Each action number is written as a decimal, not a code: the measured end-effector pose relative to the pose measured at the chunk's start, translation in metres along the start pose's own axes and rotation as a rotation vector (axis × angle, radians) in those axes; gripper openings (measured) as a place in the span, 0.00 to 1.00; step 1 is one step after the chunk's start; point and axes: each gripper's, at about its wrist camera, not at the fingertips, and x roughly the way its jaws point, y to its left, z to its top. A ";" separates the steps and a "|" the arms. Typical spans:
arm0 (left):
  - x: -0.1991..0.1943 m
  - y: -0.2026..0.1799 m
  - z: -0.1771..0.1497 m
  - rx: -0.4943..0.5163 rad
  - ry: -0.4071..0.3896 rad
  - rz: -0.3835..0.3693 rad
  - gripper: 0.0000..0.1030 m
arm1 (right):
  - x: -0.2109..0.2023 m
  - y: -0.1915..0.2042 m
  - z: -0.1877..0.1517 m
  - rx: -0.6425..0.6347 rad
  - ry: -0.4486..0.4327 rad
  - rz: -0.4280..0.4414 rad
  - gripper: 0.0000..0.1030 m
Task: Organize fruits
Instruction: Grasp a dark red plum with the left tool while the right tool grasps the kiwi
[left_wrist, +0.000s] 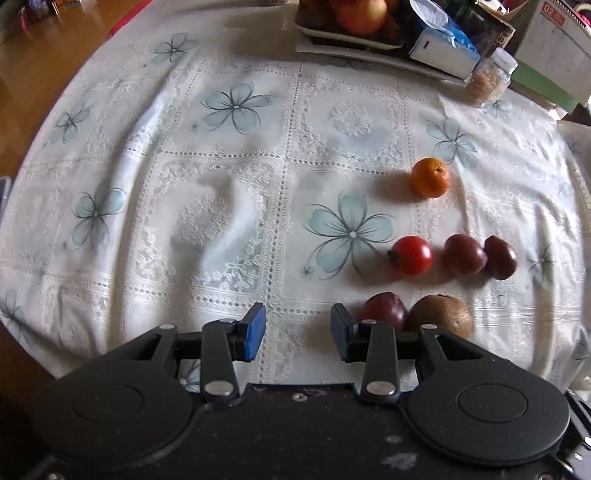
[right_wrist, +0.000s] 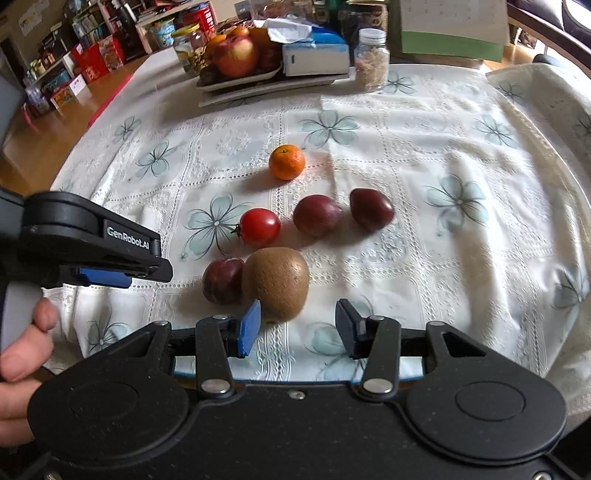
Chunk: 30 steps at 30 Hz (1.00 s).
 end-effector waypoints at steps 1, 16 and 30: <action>-0.001 0.000 0.000 -0.002 0.001 -0.011 0.38 | 0.003 0.001 0.001 -0.006 0.002 -0.002 0.52; -0.004 0.009 -0.001 -0.019 -0.022 0.008 0.38 | 0.022 0.012 0.015 0.005 0.042 -0.001 0.53; -0.007 0.012 -0.001 -0.037 -0.033 0.001 0.38 | 0.049 0.031 0.012 -0.055 0.065 -0.055 0.57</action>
